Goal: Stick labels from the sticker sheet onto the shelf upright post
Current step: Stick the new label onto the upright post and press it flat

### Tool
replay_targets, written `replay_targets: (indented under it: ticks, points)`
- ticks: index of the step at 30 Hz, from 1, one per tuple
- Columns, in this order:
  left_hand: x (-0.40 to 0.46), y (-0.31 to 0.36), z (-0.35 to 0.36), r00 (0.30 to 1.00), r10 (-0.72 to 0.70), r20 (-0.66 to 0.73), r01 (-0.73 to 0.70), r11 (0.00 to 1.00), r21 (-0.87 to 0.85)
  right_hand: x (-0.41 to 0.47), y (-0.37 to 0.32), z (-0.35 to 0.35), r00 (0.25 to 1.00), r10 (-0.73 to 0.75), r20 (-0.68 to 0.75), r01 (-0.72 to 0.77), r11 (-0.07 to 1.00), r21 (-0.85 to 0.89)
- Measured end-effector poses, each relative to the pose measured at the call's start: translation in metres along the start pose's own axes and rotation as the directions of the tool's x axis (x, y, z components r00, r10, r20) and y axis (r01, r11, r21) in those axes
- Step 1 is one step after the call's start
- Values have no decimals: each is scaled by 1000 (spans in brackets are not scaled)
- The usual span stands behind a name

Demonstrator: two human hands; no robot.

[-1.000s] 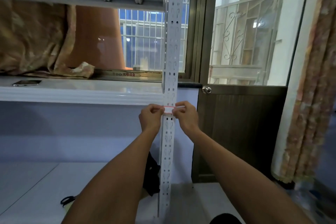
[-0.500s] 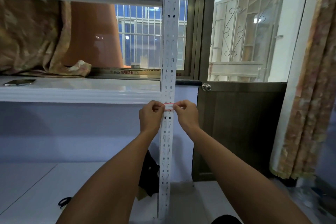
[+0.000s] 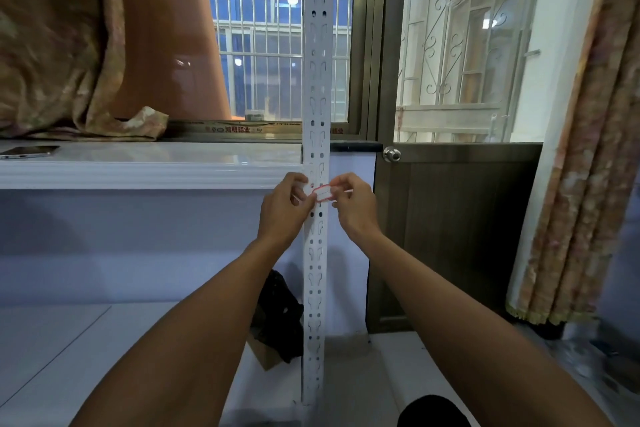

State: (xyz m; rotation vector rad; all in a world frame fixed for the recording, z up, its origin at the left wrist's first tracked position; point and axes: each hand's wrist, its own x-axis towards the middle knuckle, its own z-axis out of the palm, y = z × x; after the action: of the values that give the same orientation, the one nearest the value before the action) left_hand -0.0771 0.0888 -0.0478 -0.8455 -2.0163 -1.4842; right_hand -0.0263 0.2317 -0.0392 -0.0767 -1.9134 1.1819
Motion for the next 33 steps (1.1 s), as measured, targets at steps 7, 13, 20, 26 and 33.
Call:
replay_targets:
  ticks: [7,13,20,26,33]
  points:
    - [6,10,-6,991,112,67,-112,994,-12,-2,-19,-8,958,-217,188,239,966,-99]
    - [9,12,-6,990,98,106,-95,995,-30,-3,-21,-17,900,-325,292,384,907,-175]
    - [9,18,-7,991,-84,104,104,975,-195,1,-15,-23,964,-187,191,197,980,-34]
    - [8,15,-3,938,-344,32,314,810,-495,1,-2,-12,962,79,263,-69,997,-47]
    - [2,7,2,921,-388,42,348,766,-541,1,1,-7,962,194,191,-221,966,132]
